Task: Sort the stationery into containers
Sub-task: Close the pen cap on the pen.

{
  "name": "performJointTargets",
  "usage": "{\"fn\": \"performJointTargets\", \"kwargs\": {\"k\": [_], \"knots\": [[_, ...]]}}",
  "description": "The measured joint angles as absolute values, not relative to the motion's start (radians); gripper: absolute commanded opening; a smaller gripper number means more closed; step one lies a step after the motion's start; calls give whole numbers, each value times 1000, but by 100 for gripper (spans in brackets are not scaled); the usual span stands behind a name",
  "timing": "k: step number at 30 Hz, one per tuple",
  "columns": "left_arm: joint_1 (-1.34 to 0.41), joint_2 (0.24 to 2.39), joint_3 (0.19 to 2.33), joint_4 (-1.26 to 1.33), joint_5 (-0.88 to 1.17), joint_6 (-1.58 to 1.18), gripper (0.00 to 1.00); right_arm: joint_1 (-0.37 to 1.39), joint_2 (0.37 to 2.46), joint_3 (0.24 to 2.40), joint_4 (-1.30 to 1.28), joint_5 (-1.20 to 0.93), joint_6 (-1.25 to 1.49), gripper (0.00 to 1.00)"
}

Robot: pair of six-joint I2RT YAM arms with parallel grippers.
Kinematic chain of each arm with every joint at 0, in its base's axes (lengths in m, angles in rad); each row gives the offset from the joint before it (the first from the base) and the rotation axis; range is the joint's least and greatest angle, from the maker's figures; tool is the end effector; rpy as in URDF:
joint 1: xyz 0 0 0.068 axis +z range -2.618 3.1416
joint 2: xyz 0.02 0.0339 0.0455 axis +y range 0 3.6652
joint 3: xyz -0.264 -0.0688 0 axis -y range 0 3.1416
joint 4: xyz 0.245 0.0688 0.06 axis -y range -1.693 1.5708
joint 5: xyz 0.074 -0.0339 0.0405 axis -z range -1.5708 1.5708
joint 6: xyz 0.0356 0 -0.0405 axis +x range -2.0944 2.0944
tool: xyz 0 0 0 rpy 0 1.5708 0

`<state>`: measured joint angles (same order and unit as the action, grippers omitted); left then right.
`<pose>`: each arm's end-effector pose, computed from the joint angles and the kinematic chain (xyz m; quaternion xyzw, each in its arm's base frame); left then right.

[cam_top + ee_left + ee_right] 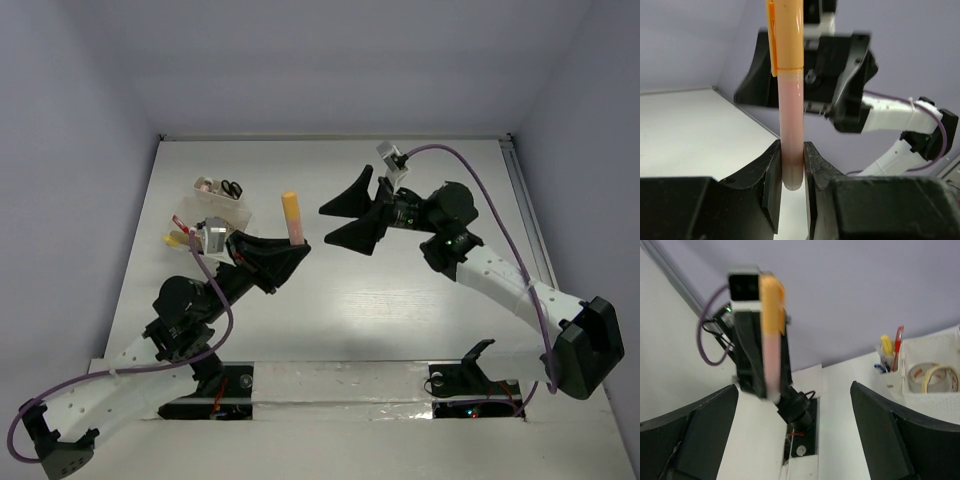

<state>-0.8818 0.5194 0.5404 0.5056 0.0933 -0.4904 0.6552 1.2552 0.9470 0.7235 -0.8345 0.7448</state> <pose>0.0795 -0.1018 0.3647 0.1365 0.4808 -0.5665 0.6552 0.2054 0.1911 0.3868 -0.3168 0.5140 0.6626 0.4432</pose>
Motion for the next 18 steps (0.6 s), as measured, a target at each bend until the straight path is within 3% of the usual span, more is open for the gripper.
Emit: {"fn": "performJointTargets", "kwargs": {"k": [13, 18], "knots": [[-882, 591, 455, 604, 209, -595, 0, 655, 1367, 1165, 627, -876, 673, 100], [-882, 607, 453, 632, 229, -609, 0, 655, 1400, 1177, 607, -879, 669, 91]]}}
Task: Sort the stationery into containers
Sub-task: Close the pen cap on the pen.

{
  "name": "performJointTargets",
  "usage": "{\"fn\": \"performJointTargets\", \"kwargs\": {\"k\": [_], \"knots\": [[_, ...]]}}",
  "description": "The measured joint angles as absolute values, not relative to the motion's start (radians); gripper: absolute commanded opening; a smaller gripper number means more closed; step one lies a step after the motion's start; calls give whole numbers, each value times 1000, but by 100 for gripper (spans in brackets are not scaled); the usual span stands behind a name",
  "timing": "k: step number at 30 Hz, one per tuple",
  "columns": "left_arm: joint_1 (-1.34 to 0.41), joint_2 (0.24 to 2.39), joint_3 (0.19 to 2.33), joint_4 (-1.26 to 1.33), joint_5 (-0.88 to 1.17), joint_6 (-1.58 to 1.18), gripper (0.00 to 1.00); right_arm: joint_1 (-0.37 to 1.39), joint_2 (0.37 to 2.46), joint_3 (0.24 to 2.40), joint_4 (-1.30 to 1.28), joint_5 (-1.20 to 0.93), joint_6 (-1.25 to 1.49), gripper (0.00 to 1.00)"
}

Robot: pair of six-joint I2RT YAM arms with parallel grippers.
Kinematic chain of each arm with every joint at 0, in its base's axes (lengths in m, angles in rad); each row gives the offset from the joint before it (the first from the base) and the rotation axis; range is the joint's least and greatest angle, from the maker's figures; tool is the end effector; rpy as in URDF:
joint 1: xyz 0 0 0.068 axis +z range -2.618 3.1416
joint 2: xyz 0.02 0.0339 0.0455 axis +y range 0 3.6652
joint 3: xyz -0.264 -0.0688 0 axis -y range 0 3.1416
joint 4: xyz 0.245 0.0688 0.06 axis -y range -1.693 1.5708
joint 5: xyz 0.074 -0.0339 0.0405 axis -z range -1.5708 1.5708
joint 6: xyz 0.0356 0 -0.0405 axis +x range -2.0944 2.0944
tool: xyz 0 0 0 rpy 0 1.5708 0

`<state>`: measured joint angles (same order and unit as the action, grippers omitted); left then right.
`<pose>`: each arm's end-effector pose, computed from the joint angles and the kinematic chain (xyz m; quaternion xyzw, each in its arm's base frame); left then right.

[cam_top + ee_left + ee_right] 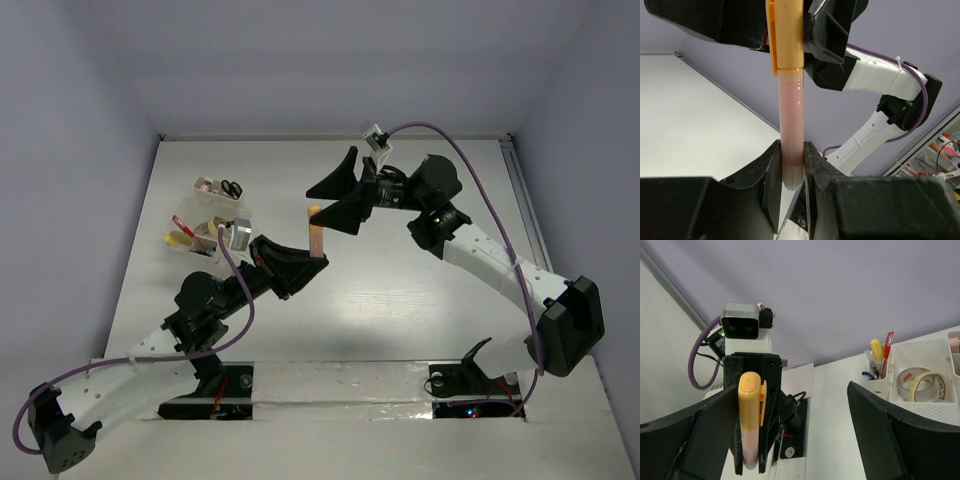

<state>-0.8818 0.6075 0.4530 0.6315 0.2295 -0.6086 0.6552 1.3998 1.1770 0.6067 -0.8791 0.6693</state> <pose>0.0898 -0.1218 0.3357 0.1672 0.4985 -0.6192 0.5832 0.2346 0.2149 0.4143 -0.3492 0.5085 0.6490 0.4453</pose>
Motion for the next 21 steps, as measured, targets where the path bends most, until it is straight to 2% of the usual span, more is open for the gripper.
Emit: {"fn": "performJointTargets", "kwargs": {"k": [5, 8, 10, 11, 14, 17, 21], "knots": [[-882, 618, 453, 648, 235, -613, 0, 655, 1402, 1179, 611, -891, 678, 84], [-882, 627, 453, 656, 236, -614, 0, 655, 1402, 1179, 612, -899, 687, 76], [-882, 631, 453, 656, 236, -615, 0, 655, 1402, 1179, 614, -903, 691, 61], [-881, 633, 453, 655, 234, -616, 0, 655, 1402, 1179, 616, -907, 697, 47], [-876, 638, 451, 650, 218, -619, 0, 656, 1402, 1179, 631, -923, 710, 23], [-875, 638, 451, 634, 213, -616, 0, 656, 1401, 1179, 645, -923, 727, 11], [-875, 631, 451, 623, 208, -606, 0, 656, 1401, 1169, 659, -920, 735, 4]]}}
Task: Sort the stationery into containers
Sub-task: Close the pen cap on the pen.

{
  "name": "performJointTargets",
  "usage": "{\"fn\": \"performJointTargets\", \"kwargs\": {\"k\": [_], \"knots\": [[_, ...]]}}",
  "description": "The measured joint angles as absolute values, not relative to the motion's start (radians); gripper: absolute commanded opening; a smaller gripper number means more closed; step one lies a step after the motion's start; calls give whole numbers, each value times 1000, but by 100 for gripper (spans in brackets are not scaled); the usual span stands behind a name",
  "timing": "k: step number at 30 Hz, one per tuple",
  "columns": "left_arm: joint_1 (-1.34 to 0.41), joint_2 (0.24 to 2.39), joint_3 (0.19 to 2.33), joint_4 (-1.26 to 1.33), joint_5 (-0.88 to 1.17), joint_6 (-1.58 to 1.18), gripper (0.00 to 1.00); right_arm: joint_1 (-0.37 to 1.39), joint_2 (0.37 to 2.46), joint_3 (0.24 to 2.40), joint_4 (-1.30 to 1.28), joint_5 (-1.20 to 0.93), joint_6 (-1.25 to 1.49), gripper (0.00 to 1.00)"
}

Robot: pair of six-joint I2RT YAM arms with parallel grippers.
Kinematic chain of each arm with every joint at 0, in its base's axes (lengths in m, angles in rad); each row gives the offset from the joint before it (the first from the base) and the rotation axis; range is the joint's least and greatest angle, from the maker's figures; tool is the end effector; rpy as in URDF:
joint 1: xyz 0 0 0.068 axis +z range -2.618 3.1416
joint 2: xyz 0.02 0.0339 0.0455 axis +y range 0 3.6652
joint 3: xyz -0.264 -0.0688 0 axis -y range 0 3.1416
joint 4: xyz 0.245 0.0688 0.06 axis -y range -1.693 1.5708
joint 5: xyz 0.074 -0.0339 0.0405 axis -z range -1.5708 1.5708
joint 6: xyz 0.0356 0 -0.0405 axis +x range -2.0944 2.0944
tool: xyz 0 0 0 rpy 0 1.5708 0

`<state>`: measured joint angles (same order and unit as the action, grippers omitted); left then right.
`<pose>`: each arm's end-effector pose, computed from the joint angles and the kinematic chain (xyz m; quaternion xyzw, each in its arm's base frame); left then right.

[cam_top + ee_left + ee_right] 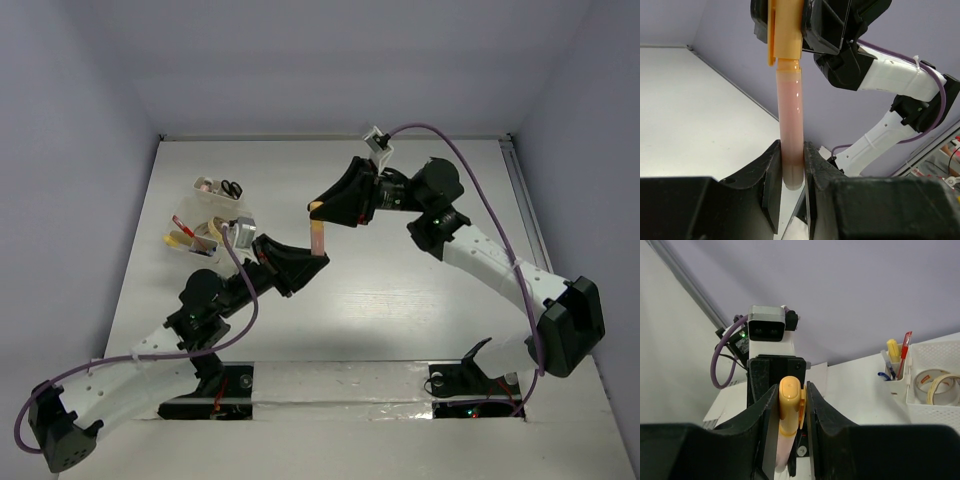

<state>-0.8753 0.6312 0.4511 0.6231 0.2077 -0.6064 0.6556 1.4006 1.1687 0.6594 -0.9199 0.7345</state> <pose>0.0950 -0.1252 0.3311 0.1581 0.5151 -0.6082 0.5829 0.2320 0.2142 0.4154 -0.3539 0.4991 0.6671 0.4250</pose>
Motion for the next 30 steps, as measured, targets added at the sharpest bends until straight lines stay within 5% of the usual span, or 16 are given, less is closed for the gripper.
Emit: {"fn": "performJointTargets", "kwargs": {"k": [30], "knots": [[-884, 660, 609, 207, 117, -302, 0, 665, 1356, 1078, 497, -848, 639, 0]]}}
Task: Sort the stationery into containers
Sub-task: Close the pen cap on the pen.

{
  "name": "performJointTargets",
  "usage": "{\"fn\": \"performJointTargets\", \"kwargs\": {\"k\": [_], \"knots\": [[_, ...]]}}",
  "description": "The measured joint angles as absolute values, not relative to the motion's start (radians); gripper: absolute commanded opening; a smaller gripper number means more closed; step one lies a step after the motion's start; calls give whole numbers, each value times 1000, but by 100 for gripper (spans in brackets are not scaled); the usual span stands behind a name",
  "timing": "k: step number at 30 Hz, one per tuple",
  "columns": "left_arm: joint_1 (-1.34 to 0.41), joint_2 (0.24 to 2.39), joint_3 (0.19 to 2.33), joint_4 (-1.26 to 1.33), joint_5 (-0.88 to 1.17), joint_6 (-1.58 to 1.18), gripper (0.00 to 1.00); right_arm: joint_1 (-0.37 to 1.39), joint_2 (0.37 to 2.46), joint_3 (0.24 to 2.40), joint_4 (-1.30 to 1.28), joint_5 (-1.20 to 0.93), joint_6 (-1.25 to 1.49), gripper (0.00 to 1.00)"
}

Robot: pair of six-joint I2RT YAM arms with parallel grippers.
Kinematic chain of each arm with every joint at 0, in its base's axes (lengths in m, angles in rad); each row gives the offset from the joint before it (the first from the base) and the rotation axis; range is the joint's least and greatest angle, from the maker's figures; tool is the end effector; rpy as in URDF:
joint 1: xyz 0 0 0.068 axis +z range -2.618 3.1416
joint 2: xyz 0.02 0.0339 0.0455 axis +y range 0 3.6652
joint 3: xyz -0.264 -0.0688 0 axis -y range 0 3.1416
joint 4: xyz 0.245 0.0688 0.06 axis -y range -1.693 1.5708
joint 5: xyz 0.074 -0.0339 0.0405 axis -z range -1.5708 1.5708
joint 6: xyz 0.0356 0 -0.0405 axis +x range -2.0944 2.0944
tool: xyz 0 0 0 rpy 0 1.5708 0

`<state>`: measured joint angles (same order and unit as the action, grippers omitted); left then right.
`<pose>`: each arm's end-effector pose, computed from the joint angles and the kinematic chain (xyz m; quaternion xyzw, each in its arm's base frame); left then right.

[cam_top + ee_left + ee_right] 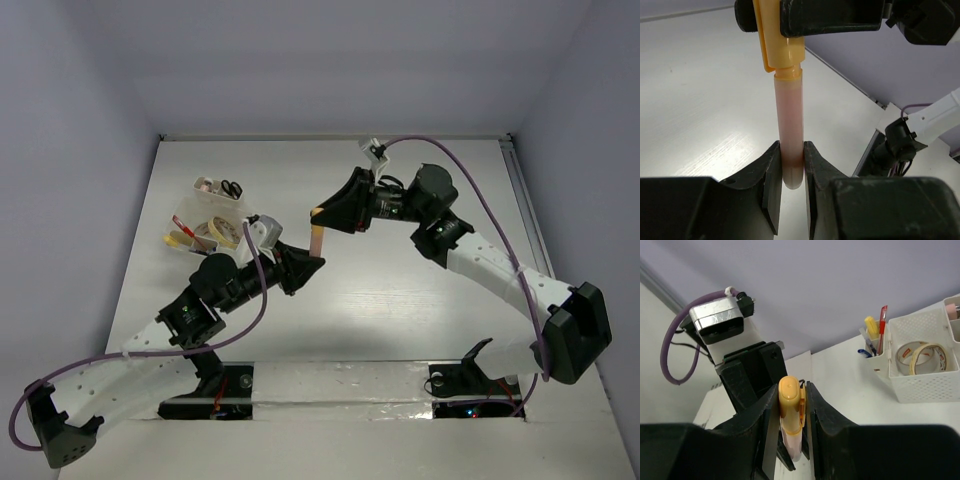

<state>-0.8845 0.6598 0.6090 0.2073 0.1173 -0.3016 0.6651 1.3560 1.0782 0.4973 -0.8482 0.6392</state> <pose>0.1027 -0.1320 0.3398 0.2290 0.6084 -0.4557 0.6080 0.2282 0.2129 0.3832 -0.3285 0.5658 0.6361 0.4090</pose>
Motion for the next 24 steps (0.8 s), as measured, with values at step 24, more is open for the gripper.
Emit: {"fn": "performJointTargets", "kwargs": {"k": [24], "knots": [[-897, 595, 625, 238, 313, -411, 0, 729, 1248, 1000, 652, -902, 634, 0]]}}
